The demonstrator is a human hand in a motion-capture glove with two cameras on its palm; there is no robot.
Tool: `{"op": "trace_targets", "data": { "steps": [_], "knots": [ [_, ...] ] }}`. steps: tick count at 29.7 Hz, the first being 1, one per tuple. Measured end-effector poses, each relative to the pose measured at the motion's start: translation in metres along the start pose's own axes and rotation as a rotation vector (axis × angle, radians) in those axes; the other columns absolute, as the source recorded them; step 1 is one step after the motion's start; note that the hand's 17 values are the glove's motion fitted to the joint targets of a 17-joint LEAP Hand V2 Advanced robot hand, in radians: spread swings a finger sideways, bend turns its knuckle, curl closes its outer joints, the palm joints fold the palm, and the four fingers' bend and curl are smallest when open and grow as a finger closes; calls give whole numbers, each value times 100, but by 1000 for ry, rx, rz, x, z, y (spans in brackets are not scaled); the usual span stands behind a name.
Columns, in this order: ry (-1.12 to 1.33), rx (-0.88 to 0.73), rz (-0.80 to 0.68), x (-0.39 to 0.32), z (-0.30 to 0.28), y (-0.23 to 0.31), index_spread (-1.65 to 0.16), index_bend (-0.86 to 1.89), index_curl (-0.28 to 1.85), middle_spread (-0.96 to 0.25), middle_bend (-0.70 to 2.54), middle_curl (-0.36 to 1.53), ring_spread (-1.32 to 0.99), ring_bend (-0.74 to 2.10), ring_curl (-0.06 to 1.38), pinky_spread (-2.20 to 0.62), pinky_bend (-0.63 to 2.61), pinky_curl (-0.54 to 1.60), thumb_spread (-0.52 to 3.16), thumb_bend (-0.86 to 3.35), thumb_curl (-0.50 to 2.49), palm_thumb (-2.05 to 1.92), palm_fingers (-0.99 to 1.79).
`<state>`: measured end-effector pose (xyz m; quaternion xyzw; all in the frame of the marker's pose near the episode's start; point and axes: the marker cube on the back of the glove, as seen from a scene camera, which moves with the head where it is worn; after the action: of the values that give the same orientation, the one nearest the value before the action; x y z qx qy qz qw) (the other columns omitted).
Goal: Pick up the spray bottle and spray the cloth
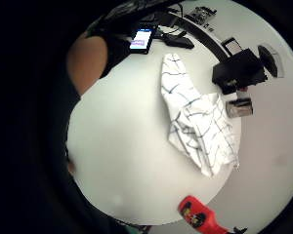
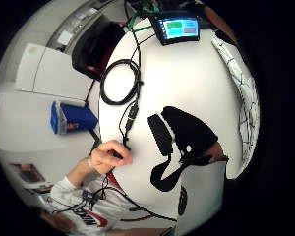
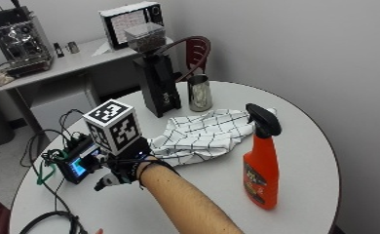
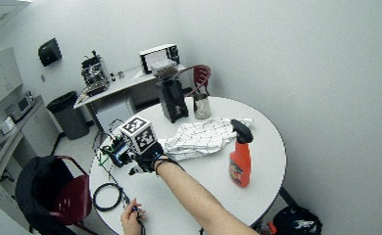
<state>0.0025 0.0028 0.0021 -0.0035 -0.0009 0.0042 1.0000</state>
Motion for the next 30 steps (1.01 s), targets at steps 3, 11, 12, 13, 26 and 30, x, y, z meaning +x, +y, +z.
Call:
{"op": "trace_targets", "data": {
  "steps": [3,11,12,13,26,30],
  "knots": [
    [0,-10,11,5,4,5,-25,13,7,-4,37,12,0,34,11,14,36,12,55,29,9,46,57],
    [6,-14,30,15,5,14,-35,13,13,-6,39,20,0,36,19,21,37,20,89,28,14,51,53],
    [5,-14,28,15,4,14,-36,13,14,-6,39,21,0,36,20,21,37,21,92,28,14,52,53],
    [4,-15,26,15,4,14,-36,13,14,-6,39,21,0,36,20,22,37,21,94,27,15,52,52],
    [59,-14,-5,-4,4,32,-39,12,18,-7,37,28,0,35,24,24,36,26,111,20,19,55,50],
    [102,11,-44,-20,-9,44,-40,13,19,-6,36,29,0,34,25,24,36,27,113,17,20,56,50]
  ]
}}
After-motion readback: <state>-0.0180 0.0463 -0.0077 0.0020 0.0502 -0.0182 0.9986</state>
